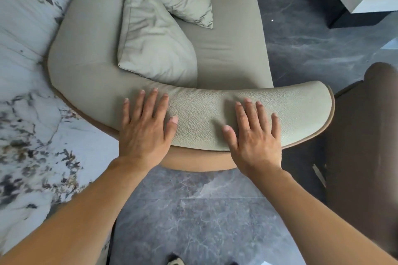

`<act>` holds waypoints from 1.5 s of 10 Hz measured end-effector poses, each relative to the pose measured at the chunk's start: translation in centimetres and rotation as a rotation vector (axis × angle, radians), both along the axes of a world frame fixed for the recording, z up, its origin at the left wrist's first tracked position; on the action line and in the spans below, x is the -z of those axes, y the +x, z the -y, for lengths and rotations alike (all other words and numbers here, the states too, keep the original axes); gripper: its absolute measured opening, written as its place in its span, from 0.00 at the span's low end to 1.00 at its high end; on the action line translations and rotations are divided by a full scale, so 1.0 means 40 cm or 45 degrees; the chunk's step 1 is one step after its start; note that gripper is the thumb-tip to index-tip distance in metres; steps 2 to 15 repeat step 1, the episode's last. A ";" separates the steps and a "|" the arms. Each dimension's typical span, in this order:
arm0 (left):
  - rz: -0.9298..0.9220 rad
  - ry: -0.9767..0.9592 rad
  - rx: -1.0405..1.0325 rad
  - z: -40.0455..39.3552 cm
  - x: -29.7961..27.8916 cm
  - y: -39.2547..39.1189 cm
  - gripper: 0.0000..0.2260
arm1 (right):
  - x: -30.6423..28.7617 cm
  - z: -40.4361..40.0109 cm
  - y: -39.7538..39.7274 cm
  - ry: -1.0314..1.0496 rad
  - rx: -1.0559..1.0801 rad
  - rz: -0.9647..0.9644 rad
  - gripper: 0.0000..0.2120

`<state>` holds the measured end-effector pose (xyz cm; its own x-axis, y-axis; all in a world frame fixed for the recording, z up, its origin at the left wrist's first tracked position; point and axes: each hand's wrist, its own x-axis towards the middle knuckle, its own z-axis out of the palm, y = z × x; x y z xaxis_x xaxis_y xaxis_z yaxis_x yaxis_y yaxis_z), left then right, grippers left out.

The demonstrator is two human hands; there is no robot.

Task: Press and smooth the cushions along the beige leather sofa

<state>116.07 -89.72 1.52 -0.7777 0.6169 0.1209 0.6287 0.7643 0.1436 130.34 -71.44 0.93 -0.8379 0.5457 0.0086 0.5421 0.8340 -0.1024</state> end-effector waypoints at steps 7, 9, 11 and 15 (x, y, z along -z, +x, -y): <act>-0.017 -0.006 0.022 0.021 -0.023 0.031 0.30 | -0.028 0.014 0.023 0.023 -0.002 0.016 0.37; -0.017 -0.006 0.022 0.021 -0.023 0.031 0.30 | -0.028 0.014 0.023 0.023 -0.002 0.016 0.37; -0.017 -0.006 0.022 0.021 -0.023 0.031 0.30 | -0.028 0.014 0.023 0.023 -0.002 0.016 0.37; -0.017 -0.006 0.022 0.021 -0.023 0.031 0.30 | -0.028 0.014 0.023 0.023 -0.002 0.016 0.37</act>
